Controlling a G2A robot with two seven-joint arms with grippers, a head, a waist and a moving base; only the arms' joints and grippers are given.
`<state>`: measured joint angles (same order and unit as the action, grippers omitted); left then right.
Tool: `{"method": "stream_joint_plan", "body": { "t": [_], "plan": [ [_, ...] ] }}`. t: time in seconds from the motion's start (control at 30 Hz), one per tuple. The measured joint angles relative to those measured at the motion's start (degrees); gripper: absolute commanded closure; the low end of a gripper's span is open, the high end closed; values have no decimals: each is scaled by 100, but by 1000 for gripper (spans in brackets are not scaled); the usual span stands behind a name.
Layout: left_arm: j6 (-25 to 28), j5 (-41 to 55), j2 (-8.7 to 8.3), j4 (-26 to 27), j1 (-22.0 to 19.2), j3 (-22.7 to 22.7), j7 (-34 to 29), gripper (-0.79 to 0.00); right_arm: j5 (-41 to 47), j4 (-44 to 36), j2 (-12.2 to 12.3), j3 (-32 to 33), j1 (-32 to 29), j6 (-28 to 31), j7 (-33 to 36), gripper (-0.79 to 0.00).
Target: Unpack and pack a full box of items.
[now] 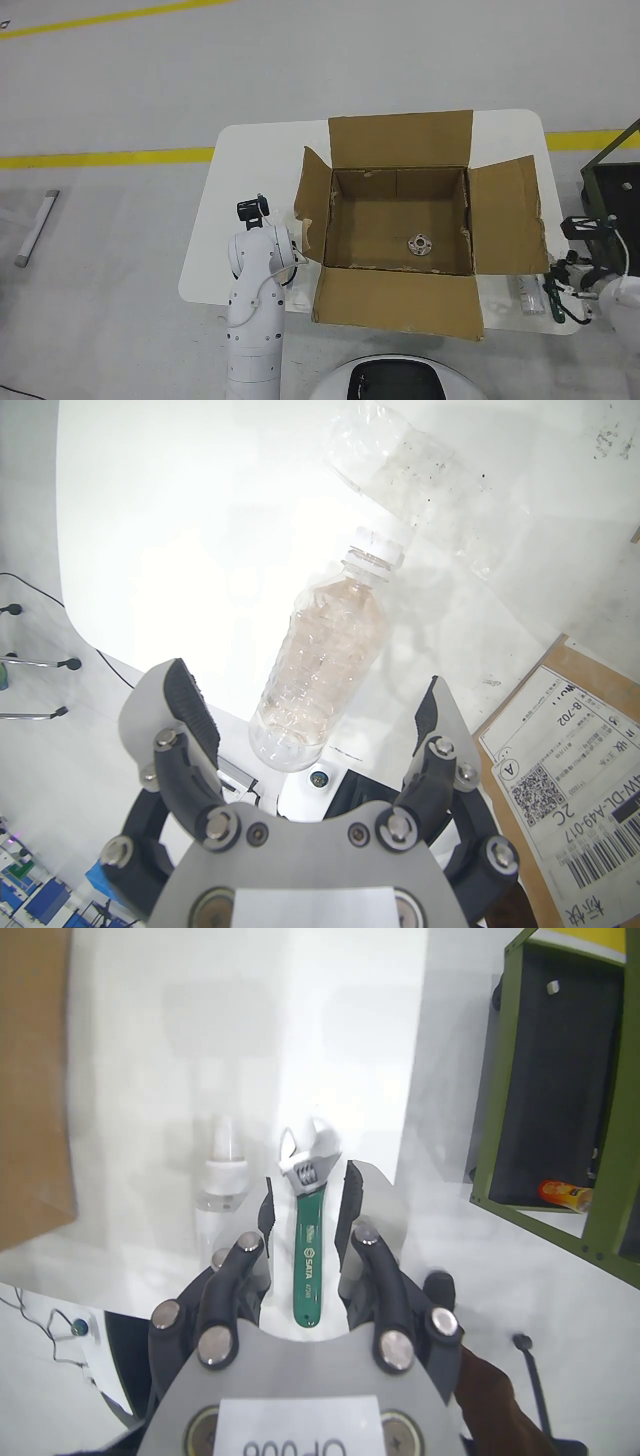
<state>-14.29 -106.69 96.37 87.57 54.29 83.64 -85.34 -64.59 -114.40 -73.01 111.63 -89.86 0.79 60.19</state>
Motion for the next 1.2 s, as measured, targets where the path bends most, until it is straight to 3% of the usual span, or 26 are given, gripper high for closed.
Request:
{"method": "stream_joint_plan", "body": {
  "t": [0.03, 0.2, 0.33, 0.5, 0.77, 1.03, 1.2],
  "plan": [
    [0, 0, 0, 0, 0, 0, 0, -785, 161, -188, -10, 166, 1, -213, -244, -3],
    [0, 0, 0, 0, 0, 0, 0, -785, 1032, -984, -57, 689, 37, -768, -1231, 0],
    [0, 0, 0, 0, 0, 0, 0, -785, 1553, -1445, -52, 586, 196, -572, -1624, 0],
    [0, 0, 0, 0, 0, 0, 0, -785, 1723, -1386, 42, 88, 744, -3, -1128, 0],
    [0, 0, 0, 0, 0, 0, 0, -785, 987, -1022, 152, -1816, 1970, 506, 218, 0],
    [0, 0, 0, 0, 0, 0, 0, -785, -231, -103, 82, -3569, 2671, -47, 677, 0],
    [0, 0, 0, 0, 0, 0, 0, -785, -472, 375, 38, -4007, 2847, -393, 889, 0]
  ]
}}
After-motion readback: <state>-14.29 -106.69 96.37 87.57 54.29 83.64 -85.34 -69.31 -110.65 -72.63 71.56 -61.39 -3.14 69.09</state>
